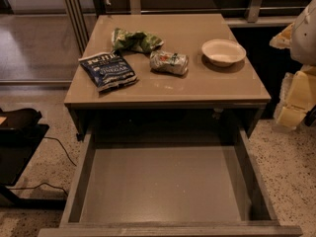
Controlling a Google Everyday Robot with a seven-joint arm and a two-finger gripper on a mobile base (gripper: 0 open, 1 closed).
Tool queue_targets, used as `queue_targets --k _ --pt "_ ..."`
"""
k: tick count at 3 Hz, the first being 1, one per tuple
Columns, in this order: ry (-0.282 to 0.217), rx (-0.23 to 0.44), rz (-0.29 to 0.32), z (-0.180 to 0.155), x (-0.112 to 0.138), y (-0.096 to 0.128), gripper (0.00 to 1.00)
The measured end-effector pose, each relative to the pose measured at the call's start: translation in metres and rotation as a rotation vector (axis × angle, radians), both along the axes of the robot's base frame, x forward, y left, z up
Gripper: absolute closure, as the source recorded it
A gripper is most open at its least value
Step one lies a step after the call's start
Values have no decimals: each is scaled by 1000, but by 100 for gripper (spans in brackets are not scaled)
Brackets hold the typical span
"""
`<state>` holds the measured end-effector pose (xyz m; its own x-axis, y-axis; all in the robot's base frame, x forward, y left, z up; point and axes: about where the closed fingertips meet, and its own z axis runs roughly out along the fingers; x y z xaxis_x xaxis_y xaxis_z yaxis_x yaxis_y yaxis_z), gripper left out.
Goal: Place 7up can into top drawer
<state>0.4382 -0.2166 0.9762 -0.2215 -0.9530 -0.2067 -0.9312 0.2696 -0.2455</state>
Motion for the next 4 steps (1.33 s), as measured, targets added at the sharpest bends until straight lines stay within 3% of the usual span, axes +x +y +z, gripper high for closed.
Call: queue_targets --k 1,2,3,4 --pt "-1 0 0 0 0 0 0" --pt "-30 44 16 0 12 7 0" --pt "-107 101 54 12 65 44 0" --pt "-108 101 55 12 65 44 0"
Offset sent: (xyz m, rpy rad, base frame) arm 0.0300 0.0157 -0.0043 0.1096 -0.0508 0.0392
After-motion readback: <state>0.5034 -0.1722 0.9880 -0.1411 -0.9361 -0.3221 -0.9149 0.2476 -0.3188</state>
